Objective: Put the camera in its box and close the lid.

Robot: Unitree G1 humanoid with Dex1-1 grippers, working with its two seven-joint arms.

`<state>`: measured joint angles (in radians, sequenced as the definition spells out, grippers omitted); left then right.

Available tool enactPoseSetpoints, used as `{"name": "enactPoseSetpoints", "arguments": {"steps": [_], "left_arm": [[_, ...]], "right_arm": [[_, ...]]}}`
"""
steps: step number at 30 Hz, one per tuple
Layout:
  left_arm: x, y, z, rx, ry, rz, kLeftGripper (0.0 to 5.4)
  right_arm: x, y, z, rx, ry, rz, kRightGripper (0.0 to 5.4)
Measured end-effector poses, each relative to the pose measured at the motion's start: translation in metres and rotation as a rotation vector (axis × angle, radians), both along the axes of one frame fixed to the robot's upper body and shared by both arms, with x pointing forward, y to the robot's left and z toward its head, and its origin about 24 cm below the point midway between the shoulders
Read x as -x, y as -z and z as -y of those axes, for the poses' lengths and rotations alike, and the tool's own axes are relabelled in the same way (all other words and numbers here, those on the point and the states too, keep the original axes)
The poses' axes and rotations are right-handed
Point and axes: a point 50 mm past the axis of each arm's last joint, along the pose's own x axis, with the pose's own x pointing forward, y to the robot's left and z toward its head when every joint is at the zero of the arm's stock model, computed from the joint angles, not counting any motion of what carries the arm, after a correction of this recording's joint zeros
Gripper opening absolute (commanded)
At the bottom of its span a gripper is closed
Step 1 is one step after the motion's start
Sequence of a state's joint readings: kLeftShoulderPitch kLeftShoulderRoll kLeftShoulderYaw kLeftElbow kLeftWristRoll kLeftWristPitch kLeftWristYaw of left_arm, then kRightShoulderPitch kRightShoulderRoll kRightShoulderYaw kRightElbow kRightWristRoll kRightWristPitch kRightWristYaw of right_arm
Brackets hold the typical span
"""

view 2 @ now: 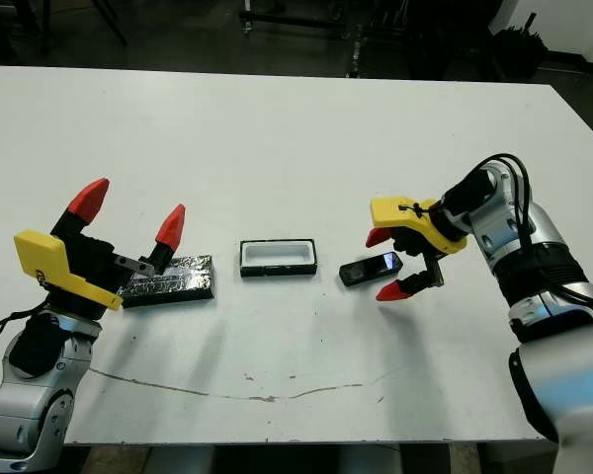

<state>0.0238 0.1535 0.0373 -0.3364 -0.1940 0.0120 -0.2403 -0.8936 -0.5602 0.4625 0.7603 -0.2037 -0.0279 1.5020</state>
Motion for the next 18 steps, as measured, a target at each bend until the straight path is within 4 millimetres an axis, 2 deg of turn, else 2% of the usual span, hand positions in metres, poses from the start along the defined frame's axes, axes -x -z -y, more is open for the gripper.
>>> {"name": "enactPoseSetpoints", "arguments": {"steps": [6, 18], "left_arm": [[0.0000, 0.0002, 0.0005, 0.000, 0.003, -0.001, 5.40], [0.0000, 0.0002, 0.0006, 0.000, 0.003, -0.001, 5.40]], "right_arm": [[-0.0004, 0.0046, -0.0010, 0.010, 0.020, -0.017, 5.37], [-0.0023, 0.0074, -0.0023, 0.002, 0.053, 0.011, 3.89]]}}
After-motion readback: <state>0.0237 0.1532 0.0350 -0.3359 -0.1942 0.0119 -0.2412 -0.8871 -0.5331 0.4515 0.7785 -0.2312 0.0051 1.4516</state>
